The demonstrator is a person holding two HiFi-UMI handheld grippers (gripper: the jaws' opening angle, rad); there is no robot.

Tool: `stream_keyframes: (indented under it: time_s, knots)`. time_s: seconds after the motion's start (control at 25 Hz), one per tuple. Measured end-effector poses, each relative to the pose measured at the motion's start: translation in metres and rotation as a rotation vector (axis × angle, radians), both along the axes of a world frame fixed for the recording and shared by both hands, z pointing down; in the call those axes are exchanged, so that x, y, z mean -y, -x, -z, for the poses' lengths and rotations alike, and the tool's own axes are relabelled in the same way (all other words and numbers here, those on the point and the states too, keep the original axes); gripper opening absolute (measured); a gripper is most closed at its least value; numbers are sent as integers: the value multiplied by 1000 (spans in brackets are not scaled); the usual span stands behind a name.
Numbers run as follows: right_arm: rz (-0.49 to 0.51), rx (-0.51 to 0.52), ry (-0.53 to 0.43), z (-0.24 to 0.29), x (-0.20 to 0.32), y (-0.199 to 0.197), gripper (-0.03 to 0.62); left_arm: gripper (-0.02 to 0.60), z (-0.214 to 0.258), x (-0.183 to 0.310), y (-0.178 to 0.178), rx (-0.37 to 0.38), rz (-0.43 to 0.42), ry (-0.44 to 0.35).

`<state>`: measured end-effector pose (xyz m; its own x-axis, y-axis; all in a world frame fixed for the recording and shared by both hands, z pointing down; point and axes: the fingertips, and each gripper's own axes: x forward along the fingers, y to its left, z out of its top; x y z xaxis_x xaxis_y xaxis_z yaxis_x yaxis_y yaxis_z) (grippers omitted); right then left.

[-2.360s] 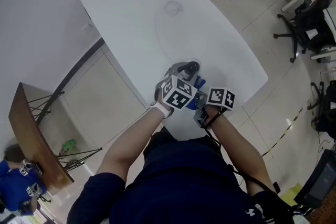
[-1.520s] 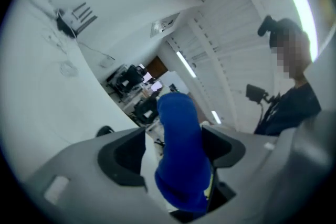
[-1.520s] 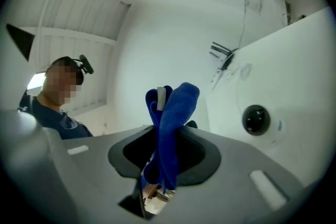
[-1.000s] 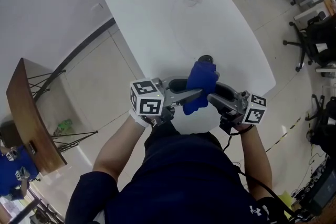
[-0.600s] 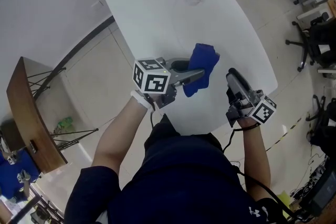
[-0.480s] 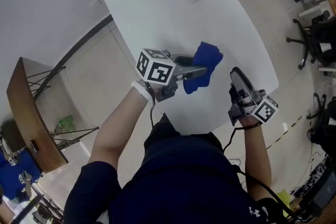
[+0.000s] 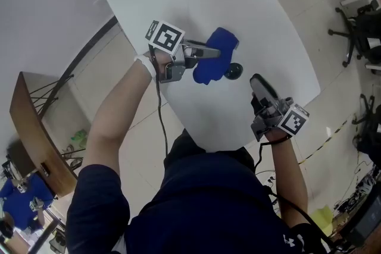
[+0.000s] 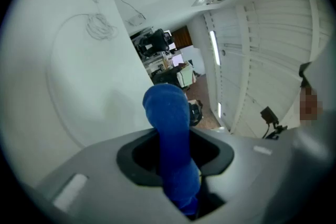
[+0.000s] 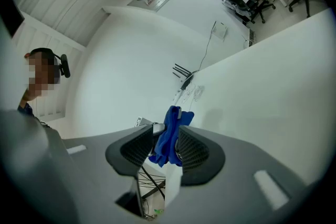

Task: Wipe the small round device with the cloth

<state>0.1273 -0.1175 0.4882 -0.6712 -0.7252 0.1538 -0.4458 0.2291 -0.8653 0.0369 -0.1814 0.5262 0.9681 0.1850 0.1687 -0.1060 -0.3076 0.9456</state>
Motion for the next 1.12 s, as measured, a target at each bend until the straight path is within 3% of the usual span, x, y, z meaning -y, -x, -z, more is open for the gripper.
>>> stream_keyframes:
  time_s: [0.12,0.24,0.32,0.48,0.6,0.76,0.84,0.92,1.0,1.12]
  knots:
    - [2,15,15,-5,-1,-1,153,141,-27,8,8,62,60,22]
    - [1,20,29,-8,1,-2,150,141,-55,1,9,153,55,18]
    - [-2,17,35,-10,2,-1,149,141,-70,-6,10,241,31,-40]
    - [-8,14,38,-13,0,-1,144,141,-77,-17,2,388,-33,-246]
    - [-11,34,39,-12,-4,1,143,141,-69,-21,1,417,-19,-306]
    - [-13,32,21,-6,-9,1,141,141,-35,-26,3,401,80,-365]
    - [-13,42,13,-3,-12,1,140,143,-12,-30,4,429,125,-485]
    - [-19,42,10,-2,-16,1,140,143,8,-38,4,480,156,-668]
    - [-24,36,10,-2,-20,0,137,143,15,-52,-3,544,142,-911]
    - [-27,27,15,-3,-27,-1,136,143,13,-85,-21,615,57,-1280]
